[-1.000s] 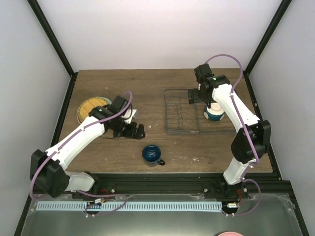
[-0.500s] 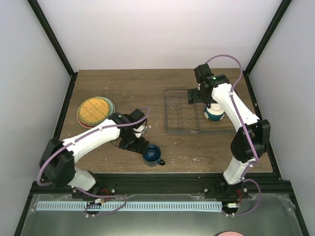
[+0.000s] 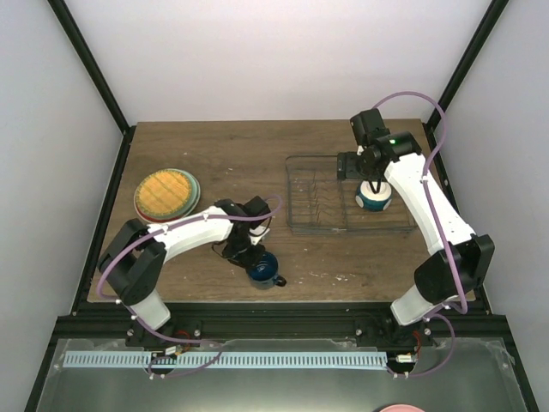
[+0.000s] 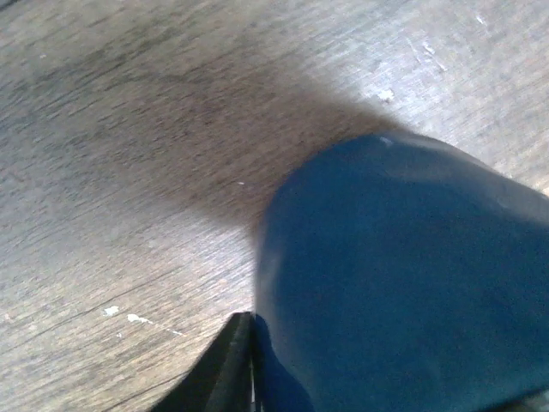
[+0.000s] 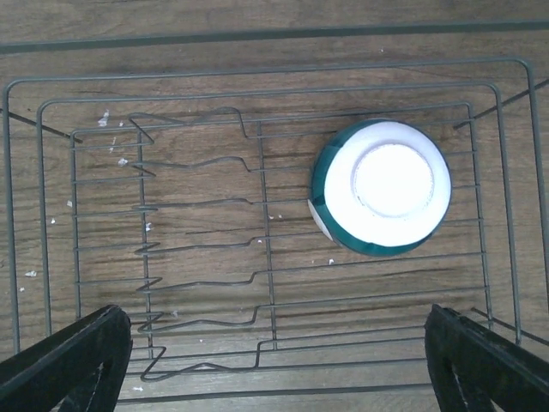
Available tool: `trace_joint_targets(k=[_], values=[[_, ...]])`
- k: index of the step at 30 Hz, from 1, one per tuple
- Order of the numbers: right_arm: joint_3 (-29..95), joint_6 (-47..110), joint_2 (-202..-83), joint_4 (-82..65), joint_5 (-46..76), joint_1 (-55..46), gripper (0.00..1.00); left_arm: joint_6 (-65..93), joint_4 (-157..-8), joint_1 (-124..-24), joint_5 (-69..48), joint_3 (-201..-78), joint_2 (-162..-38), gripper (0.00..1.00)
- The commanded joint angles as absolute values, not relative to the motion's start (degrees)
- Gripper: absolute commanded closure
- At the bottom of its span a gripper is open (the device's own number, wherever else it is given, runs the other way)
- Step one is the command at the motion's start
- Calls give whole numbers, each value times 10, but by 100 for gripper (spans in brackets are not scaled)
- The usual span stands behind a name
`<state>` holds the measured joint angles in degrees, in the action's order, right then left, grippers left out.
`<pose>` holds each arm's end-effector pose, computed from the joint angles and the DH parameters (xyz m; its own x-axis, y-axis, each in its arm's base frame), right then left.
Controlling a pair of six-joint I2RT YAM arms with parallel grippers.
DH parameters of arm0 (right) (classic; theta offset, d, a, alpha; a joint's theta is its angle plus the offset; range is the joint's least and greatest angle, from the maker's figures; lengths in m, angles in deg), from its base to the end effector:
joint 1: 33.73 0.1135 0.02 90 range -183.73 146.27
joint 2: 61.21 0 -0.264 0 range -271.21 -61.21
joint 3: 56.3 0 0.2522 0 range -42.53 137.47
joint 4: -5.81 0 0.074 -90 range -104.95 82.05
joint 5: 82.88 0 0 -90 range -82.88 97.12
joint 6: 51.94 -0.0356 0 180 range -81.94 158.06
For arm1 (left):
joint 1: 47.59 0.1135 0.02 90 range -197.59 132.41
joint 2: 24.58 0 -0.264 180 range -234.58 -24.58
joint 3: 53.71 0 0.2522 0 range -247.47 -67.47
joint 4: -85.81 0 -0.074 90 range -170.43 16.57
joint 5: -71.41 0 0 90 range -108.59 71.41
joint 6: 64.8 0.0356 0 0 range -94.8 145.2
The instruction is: Load the mixed dishes into the dish rack
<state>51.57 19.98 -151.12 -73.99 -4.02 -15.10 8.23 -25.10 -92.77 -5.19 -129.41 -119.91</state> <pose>0.2968 0.0928 0.3592 -0.8646 0.0298 -0.5015 0.0435 0.9989 -0.0155 0.1947 -0.2076 0.1830 -0.8765 0.4792 0.0463 0.4578 0.8593 -0.2281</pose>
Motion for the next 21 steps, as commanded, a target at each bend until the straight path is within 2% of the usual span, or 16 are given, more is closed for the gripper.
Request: trace_joint_targets(k=[1,3,9,13,16,21], values=[[509,183,-1498,-756,-47,-147,7,95,-257,-929,-45,-1304,-1202,89],[505,181,-1498,-755,-43,-147,9,98,-252,-930,-44,-1308,-1198,100],[499,183,-1495,-740,-8,-147,13,107,-233,-930,-44,-1332,-1151,100],[485,195,-1482,-717,76,-147,12,122,-227,-930,-61,-1360,-1089,100],[454,193,-1459,-683,188,-147,12,112,-246,-929,-151,-1400,-1029,100],[378,137,-1421,-606,361,-147,16,119,-371,-917,-298,-1397,-942,100]])
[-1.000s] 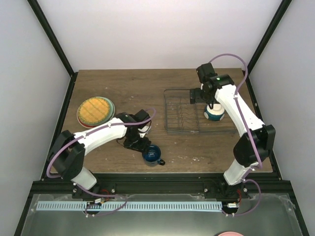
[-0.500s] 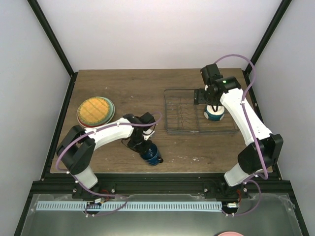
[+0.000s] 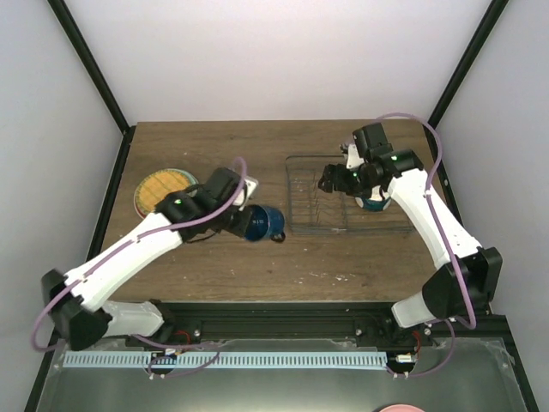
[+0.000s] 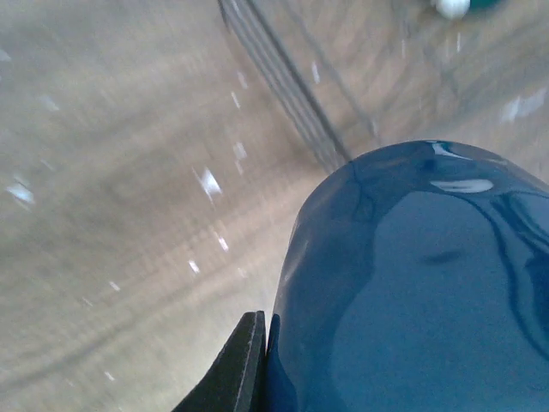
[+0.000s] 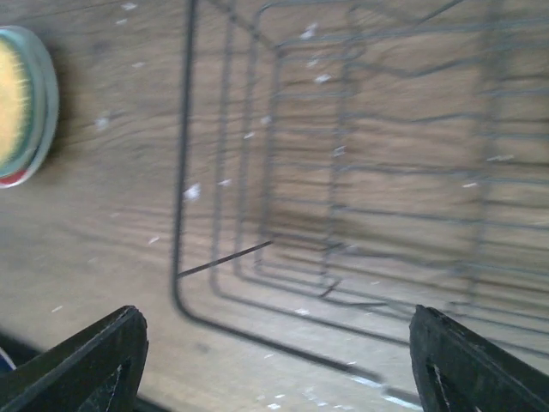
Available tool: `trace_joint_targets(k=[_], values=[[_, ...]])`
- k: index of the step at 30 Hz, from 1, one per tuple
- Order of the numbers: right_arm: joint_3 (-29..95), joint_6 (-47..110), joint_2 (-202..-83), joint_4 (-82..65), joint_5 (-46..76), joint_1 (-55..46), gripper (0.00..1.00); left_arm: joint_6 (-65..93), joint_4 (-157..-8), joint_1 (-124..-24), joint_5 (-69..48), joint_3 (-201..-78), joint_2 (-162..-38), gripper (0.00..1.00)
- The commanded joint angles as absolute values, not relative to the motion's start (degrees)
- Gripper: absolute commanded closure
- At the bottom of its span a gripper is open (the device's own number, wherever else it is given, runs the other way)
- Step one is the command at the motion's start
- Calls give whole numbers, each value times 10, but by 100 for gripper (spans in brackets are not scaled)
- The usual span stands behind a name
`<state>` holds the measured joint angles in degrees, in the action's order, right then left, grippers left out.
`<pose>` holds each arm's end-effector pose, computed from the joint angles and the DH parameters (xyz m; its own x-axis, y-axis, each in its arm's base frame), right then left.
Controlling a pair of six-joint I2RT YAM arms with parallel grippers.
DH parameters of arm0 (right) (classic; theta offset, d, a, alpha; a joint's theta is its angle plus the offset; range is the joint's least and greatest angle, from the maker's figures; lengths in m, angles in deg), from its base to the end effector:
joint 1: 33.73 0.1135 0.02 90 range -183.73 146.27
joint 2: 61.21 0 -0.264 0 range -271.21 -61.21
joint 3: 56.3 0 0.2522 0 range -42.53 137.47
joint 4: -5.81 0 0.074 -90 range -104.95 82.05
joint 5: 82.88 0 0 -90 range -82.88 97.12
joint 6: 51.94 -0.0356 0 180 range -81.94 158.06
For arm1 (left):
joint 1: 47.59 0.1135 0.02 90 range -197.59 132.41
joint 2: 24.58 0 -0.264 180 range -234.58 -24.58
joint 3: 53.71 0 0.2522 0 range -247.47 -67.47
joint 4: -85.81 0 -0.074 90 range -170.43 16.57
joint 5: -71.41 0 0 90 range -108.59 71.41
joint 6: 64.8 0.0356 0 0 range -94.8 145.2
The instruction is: Load the mixed dishes into the dish rack
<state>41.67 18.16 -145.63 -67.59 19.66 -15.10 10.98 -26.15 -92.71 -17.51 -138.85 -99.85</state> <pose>0.2763 0.1013 0.3413 -0.9118 0.0432 -0.4084 -0.1115 0.9310 0.3475 0.1824 -0.1841 0.3189 -0.7569 0.4120 -0.5073 0.5463 0.8249 -0.1451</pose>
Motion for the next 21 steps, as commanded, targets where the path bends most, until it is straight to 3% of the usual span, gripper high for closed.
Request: trace_joint_targets(k=[1,7,14,21], values=[[366,122,-1414,-590,380,-147,16,120,-402,-916,-315,-1383,-929,100],[277,8,-1367,-436,505,-147,19,117,-559,-912,-383,-1265,-857,100],[141,-181,-1322,-160,628,-142,22,111,-702,-913,-431,-1126,-757,100],[93,-207,-1324,-106,655,-126,22,129,-717,-922,-461,-1126,-734,100]])
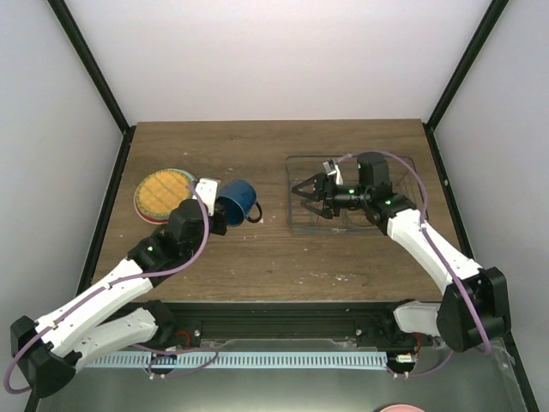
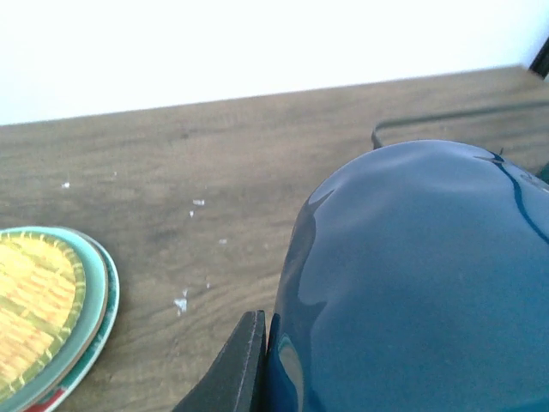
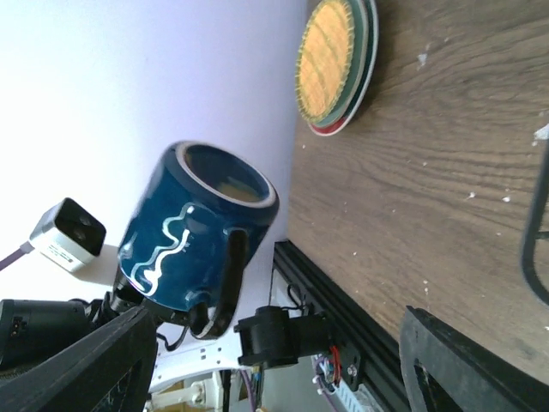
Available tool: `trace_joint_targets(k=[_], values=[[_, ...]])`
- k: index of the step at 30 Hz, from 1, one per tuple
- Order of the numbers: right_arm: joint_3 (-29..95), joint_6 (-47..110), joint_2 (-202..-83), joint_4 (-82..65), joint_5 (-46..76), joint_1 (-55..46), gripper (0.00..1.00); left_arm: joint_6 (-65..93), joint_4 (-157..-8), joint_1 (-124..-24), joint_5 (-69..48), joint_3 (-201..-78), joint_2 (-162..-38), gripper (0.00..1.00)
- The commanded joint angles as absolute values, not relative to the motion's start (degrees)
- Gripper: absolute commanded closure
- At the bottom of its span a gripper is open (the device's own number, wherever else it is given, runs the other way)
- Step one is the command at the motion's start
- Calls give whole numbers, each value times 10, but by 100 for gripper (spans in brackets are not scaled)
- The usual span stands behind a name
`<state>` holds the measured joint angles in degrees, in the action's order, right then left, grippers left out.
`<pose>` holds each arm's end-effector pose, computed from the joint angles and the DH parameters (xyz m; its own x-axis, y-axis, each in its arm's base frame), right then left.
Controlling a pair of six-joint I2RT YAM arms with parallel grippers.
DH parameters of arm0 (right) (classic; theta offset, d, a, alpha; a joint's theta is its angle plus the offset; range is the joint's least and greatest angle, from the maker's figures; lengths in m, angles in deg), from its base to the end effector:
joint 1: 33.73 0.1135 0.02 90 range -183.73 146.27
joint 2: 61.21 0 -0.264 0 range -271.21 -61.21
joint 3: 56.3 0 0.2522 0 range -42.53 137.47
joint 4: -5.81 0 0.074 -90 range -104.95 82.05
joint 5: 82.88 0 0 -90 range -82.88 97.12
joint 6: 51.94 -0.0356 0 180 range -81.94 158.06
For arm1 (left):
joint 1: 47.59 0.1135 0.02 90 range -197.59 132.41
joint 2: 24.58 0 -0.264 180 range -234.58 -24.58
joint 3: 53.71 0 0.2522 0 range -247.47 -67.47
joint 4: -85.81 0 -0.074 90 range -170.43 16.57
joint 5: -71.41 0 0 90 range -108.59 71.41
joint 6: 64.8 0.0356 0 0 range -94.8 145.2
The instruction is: Load the mixed dishes into the dish rack
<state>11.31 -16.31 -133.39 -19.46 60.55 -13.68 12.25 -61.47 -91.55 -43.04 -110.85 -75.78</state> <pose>0.2468 0.1205 0.2974 -0.9702 0.1614 -0.1805 -0.1203 0.3256 0.9378 0.1545 -0.1285 0.2974 -0.3981 0.1005 -0.9118 0.2839 0.9587 -0.0183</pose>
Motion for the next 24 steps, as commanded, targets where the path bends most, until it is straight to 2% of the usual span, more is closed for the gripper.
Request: trace_joint_targets(k=[1,13,17,24], values=[[86,-211,-1326,-95,662,-126,22,130,-723,-925,-464,-1128,-734,100],[92,-256,-1384,36,741,-102,22,103,-793,-949,-444,-1118,-773,100],[93,-263,-1388,64,746,-101,28,112,-820,-983,-464,-1134,-818,100],[83,-257,-1386,67,764,-100,32,107,-850,-1000,-476,-1146,-851,100]])
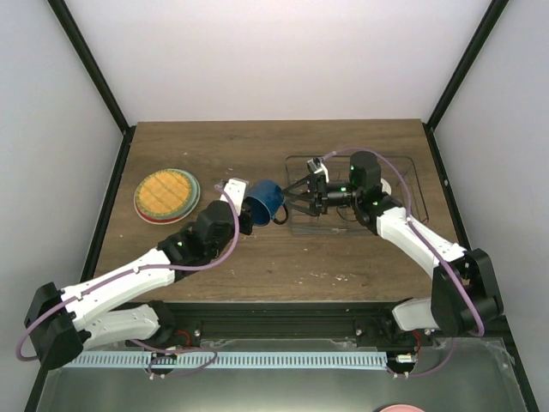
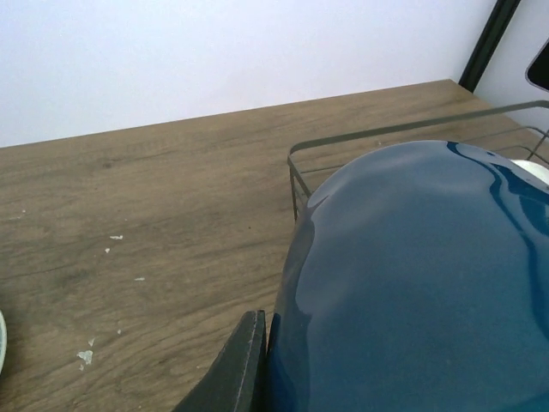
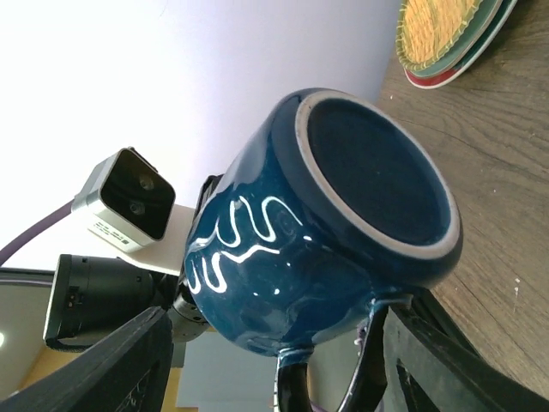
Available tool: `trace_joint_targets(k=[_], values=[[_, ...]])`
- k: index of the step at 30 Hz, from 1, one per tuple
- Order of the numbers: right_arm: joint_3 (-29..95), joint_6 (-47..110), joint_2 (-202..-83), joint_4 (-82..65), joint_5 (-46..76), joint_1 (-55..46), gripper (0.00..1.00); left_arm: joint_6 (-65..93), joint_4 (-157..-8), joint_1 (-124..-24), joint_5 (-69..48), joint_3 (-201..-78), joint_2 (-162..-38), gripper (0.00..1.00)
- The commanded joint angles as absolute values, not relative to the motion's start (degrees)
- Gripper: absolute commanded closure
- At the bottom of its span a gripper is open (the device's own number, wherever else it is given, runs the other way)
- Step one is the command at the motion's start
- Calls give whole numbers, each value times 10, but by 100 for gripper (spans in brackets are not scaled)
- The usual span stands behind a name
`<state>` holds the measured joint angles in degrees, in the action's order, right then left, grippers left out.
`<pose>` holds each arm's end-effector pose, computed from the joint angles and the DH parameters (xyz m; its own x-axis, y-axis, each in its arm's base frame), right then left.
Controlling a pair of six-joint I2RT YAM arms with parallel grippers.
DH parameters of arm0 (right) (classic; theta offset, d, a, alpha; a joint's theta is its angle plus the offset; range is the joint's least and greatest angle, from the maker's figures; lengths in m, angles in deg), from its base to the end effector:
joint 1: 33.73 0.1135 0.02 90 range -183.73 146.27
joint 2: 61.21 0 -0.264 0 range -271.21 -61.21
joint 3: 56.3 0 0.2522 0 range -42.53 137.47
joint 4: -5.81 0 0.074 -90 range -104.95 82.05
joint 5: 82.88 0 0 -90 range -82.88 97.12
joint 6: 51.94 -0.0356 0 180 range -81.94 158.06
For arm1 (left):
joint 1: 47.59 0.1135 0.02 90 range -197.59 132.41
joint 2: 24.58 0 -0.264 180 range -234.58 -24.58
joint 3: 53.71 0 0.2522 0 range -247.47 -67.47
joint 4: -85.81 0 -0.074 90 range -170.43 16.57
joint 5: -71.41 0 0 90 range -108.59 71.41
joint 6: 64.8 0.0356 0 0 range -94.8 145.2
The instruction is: Load the mixed dishes into the dish rack
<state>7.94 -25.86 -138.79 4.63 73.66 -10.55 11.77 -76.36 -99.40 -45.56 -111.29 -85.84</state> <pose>0.2574 0.1457 0.2910 -0.9753 -0.0286 -0.2190 -0.2208 0.0959 0.9706 0.1630 -0.1811 0.2900 -0.3226 0.0753 -0.9435 0.3749 0.9255 -0.0543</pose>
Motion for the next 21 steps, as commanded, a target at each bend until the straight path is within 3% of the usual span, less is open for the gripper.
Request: trace_joint_targets(k=[1,8,12,21], values=[[80,-257,-1386,67,766,-100,32,106,-852,-1001,-479,-1146,-852,100],[71,-223,-1380,25,769,-100,32,101,-854,-1008,-497,-1156,-863,100],[63,-220,-1384,22,771,-100,44,99,-848,-1012,-509,-1162,-860,100],[68,-238,-1393,51,777,-100,54,102,-845,-1015,-511,-1170,-858,100]])
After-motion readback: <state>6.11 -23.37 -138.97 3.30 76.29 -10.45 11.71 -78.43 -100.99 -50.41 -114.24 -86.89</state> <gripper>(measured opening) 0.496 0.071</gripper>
